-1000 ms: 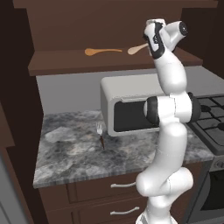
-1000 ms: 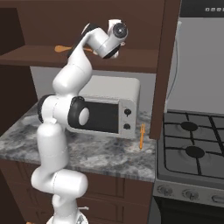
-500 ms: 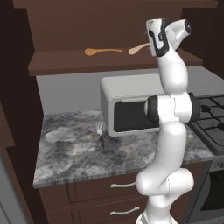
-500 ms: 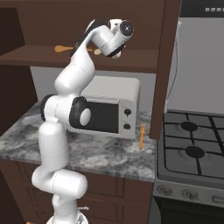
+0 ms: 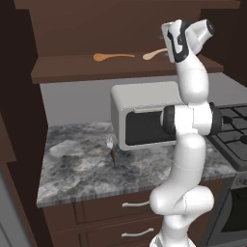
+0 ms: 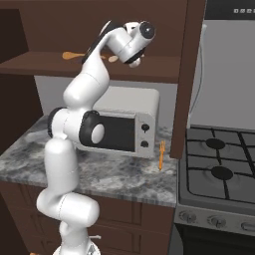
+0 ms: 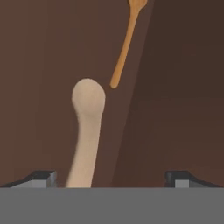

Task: Organize the utensils by type. Pick up the wooden spoons from the counter and place them in the open cabinet. Then pick up the metallic utensils from the counter and place them in the open drawer.

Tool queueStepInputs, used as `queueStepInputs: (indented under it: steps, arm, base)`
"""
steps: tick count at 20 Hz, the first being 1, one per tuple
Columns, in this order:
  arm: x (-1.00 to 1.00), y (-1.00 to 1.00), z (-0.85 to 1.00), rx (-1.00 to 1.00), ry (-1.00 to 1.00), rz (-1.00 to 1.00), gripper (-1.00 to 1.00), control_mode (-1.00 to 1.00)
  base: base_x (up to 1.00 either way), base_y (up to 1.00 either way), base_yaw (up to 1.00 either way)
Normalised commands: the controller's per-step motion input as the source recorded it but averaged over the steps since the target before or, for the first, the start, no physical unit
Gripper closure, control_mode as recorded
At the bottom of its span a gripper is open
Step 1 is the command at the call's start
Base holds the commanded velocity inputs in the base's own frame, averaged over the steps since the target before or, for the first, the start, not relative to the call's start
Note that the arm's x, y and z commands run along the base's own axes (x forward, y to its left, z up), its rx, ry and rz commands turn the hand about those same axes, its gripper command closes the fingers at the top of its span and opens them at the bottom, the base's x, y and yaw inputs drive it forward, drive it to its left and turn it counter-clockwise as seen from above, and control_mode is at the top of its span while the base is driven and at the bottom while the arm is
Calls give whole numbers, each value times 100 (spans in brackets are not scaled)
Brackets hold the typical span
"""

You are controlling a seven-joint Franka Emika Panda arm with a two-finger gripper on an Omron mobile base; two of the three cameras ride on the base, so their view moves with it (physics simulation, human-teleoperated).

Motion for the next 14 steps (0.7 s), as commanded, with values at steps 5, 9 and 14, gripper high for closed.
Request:
queueStepInputs:
  steps: [5,9,14]
  arm:
    - [-8,6,0,0,3,0,-100,-100]
    - [-21,10,-3,0,0,0,-100,-100]
    - [-14,16,-15,5,0,-5,-100,-100]
  base:
    - [0,0,0]
    - [0,0,0]
    - [0,0,0]
